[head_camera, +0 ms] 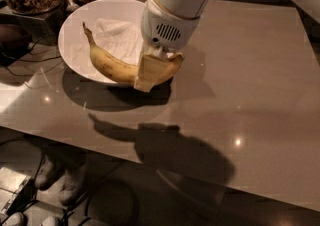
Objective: Pick banana from white bowl
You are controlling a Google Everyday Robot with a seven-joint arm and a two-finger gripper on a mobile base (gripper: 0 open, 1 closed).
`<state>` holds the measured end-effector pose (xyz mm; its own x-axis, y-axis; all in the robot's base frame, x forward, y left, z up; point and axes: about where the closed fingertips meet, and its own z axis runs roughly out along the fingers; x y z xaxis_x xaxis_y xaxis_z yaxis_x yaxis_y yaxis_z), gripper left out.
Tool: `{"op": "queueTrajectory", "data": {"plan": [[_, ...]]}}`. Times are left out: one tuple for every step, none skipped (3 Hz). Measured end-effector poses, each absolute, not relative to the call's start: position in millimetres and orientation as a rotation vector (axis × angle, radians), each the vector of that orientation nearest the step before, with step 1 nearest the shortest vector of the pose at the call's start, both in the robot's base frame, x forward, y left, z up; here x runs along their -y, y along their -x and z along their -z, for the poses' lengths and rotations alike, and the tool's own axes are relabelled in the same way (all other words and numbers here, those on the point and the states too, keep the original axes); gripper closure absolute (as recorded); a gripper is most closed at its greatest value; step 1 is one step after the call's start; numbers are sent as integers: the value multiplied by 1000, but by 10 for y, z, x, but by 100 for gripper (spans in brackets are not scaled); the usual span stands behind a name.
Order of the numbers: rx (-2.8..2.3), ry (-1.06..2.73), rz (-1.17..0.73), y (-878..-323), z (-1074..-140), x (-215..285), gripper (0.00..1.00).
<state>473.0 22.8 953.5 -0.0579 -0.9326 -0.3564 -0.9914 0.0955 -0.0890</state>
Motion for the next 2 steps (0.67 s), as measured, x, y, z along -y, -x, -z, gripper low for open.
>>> {"op": "queueTrajectory", "data": {"plan": [[-2102, 1827, -282, -4495, -9489, -37, 100], [-2110, 1824, -285, -4475, -9467, -14, 100]]}}
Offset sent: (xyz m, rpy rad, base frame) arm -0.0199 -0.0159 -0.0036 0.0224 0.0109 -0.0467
